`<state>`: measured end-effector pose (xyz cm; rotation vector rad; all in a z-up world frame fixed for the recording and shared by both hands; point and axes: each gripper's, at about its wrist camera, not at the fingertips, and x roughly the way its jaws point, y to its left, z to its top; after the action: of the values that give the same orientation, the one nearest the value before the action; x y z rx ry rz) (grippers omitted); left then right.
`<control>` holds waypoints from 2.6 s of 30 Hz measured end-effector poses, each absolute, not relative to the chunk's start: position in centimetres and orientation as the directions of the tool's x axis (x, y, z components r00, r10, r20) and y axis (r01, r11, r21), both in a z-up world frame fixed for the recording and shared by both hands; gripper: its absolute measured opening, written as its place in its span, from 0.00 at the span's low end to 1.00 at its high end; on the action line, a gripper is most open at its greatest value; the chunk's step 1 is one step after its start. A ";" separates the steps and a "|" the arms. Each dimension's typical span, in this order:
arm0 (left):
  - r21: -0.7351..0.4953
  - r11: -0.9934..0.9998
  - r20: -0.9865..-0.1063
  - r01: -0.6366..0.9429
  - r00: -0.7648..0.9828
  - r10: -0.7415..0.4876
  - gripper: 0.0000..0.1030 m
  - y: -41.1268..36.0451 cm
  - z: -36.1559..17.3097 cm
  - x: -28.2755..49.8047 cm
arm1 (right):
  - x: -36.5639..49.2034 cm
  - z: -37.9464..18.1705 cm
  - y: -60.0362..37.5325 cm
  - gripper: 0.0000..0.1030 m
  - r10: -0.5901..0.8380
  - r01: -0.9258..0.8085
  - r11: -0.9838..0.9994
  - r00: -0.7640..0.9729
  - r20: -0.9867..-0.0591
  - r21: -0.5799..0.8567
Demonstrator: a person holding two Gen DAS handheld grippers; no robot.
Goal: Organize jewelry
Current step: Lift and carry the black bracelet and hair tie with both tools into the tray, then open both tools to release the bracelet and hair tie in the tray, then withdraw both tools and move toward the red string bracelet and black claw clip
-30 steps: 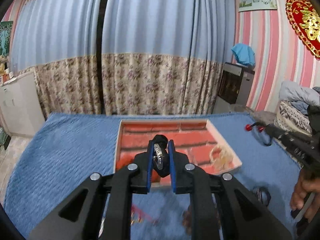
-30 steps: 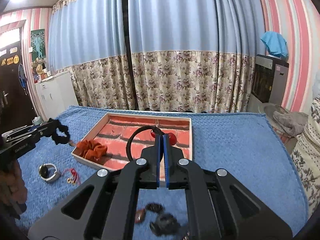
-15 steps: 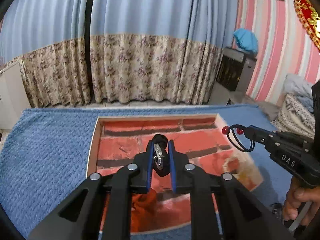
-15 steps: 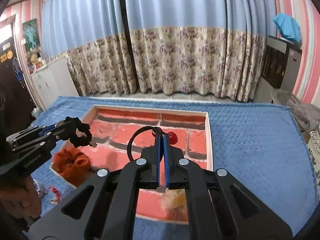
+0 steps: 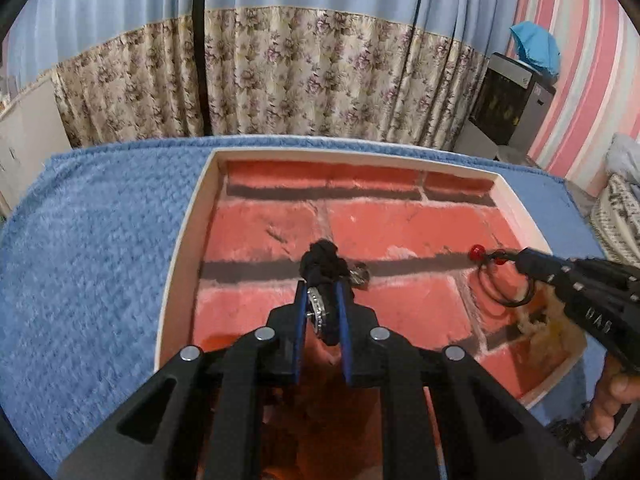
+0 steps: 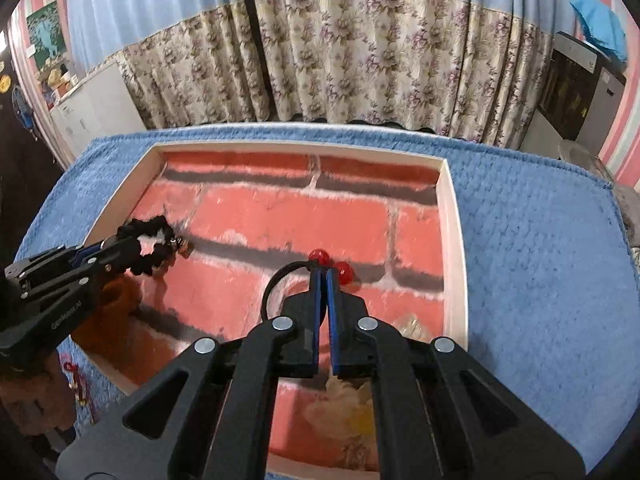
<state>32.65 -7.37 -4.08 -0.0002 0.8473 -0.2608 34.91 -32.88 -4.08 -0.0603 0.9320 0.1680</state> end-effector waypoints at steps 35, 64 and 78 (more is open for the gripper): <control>-0.023 0.974 -0.567 0.224 0.800 -0.197 0.64 -1.8 4.9 19.9 | 19.5 4.1 -39.2 0.65 0.043 -0.084 0.995 0.814 -0.579 -0.045; 0.002 0.995 -0.561 0.099 0.824 -0.081 0.69 2.2 -2.6 8.8 | 9.1 -4.2 -38.9 0.85 -0.026 0.025 1.000 0.787 -0.617 -0.010; -0.004 0.997 -0.612 0.072 0.789 -0.060 0.69 3.6 -3.3 9.7 | 10.4 -5.4 -39.9 0.67 -0.037 0.023 0.999 0.736 -0.675 -0.030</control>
<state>9.73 3.56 -3.30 0.0200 0.6583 -0.0710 10.45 -39.90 -5.37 -0.0206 0.7423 -0.0329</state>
